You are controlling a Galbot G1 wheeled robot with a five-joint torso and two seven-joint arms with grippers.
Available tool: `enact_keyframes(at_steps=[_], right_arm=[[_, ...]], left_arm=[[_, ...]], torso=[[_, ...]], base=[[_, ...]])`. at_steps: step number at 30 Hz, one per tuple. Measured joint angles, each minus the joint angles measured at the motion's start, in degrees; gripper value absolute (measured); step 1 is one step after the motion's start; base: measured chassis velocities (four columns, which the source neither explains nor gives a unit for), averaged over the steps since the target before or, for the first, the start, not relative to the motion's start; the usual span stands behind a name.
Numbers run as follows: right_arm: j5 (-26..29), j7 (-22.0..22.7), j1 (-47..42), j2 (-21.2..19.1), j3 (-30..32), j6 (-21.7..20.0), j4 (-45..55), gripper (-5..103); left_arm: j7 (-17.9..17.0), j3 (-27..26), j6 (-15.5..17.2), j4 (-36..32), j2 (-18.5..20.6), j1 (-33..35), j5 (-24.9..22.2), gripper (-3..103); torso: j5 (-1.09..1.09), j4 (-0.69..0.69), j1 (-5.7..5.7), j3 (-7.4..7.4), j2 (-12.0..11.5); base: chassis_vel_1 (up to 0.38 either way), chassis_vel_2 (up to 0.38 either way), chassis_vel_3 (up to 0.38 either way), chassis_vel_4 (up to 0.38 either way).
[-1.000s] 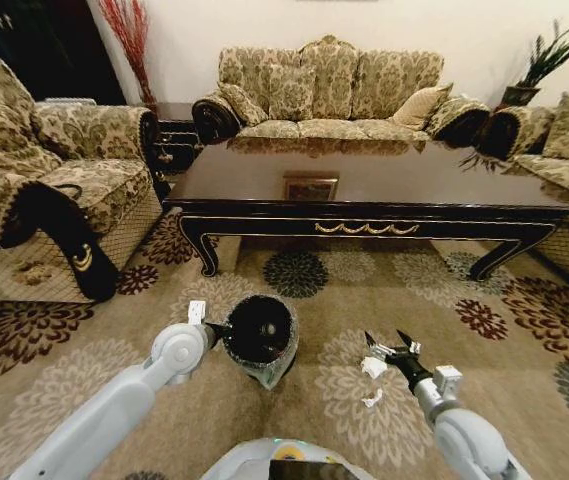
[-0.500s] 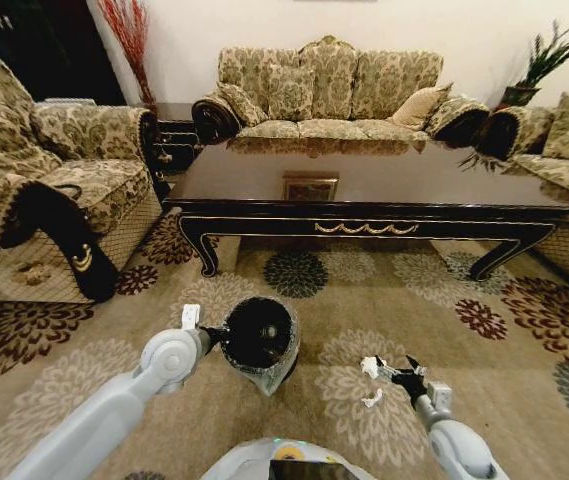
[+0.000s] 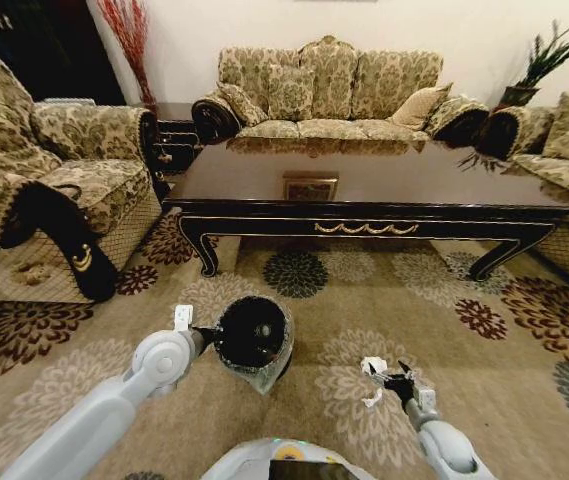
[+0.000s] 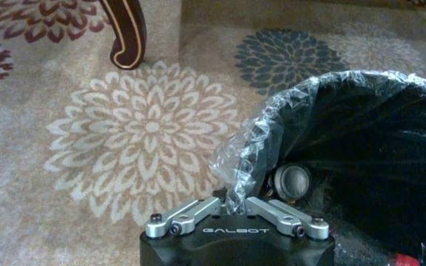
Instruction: Move to the front of the table and pick up the trash from the floor, then place it into the trash bin.
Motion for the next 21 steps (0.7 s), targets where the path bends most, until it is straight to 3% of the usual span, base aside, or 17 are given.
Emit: enact_keyframes(at_steps=[21], right_arm=[[-0.3, 0.0, 8.1, 4.0, -3.0, -0.2, -10.9, 100]], left_arm=[[-0.4, -0.4, 0.0, -0.7, 0.2, 0.7, -0.3, 0]], torso=[[0.00, 0.00, 0.00, 0.00, 0.0]], base=[[0.000, 0.000, 0.000, 0.000]])
